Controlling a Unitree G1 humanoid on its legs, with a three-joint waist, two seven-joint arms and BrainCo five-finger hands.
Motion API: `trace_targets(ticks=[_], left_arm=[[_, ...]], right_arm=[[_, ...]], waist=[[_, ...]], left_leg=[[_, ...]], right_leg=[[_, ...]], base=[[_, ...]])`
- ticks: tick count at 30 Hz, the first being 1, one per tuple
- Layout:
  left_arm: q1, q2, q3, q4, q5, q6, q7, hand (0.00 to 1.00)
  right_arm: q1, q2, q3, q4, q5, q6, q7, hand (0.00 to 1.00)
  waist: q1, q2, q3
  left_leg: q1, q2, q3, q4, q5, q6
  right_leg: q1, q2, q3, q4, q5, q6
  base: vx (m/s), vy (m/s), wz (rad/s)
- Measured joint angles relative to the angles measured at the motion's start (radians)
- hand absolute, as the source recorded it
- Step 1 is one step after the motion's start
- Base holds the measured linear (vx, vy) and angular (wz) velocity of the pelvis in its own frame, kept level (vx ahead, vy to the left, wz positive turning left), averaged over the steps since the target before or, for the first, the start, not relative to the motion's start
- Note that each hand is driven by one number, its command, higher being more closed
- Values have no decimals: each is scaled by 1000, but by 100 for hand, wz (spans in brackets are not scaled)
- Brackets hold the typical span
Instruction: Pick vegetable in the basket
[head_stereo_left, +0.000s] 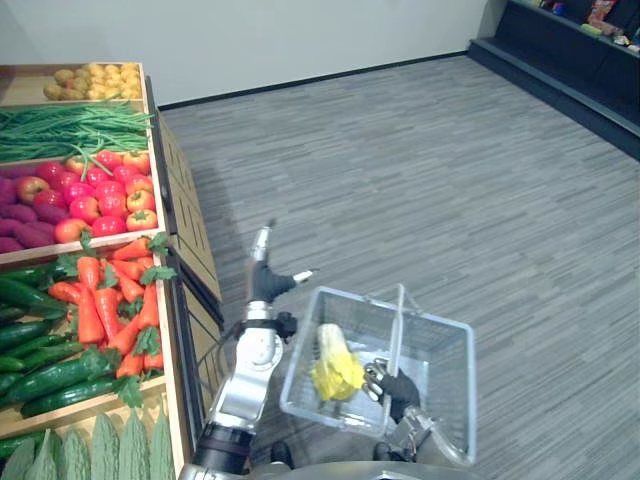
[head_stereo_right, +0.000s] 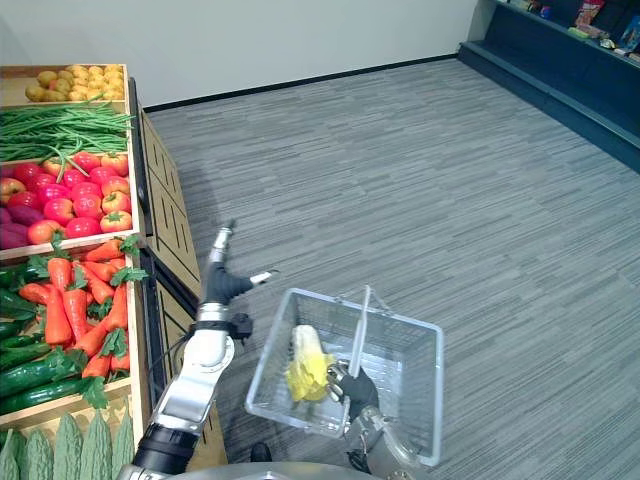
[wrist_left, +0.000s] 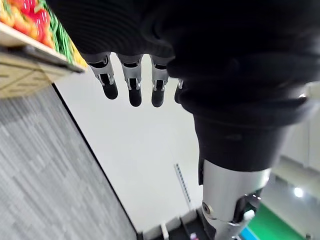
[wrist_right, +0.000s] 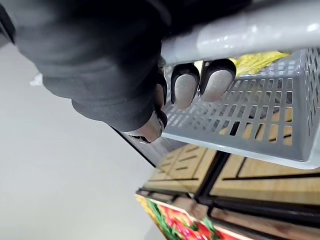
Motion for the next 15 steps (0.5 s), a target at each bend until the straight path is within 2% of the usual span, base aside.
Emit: trace_targets(ticks=[1,4,6,13,15], left_arm=[[38,-6,23,-20,-40,-8,-3,0],[113,-13,55,-48,-102,-21,-8,0],[164,-28,94,-54,-168,-33,-29,0],[227,-57,172,-85,-268,-66,-70,0],[242,-77,192,-142,-327,-84,-75,0]], right_arm=[[-2,0,-40,-1,-40,-12,-12,100],[-18,-2,-112,-1,-114,-16,-34,100],[-37,-3,-164,-1,-203,-16,-54,100],[-48,-3,-231,-1,-427,-17,-108,100],[-65,-2,-246,6,-469,-17,-129,100]], waist=[[2,0,0],[5,-1,0],[7,-1,1],[34,-14,13],[38,-28,35]], left_leg=[[0,0,1,0,0,0],[0,0,2,0,-1,0],[0,1,5,6,-2,-2],[-30,11,5,11,-8,-7],[-81,13,-7,109,-60,-6]], right_leg=[[0,0,0,-1,0,0],[0,0,1,-2,0,0],[0,1,2,-5,1,-1],[-18,10,-1,-28,11,-4],[-20,-4,-11,-31,-3,8]], base=[[0,0,0],[0,0,0],[4,3,-2],[3,-3,-1],[9,30,13]])
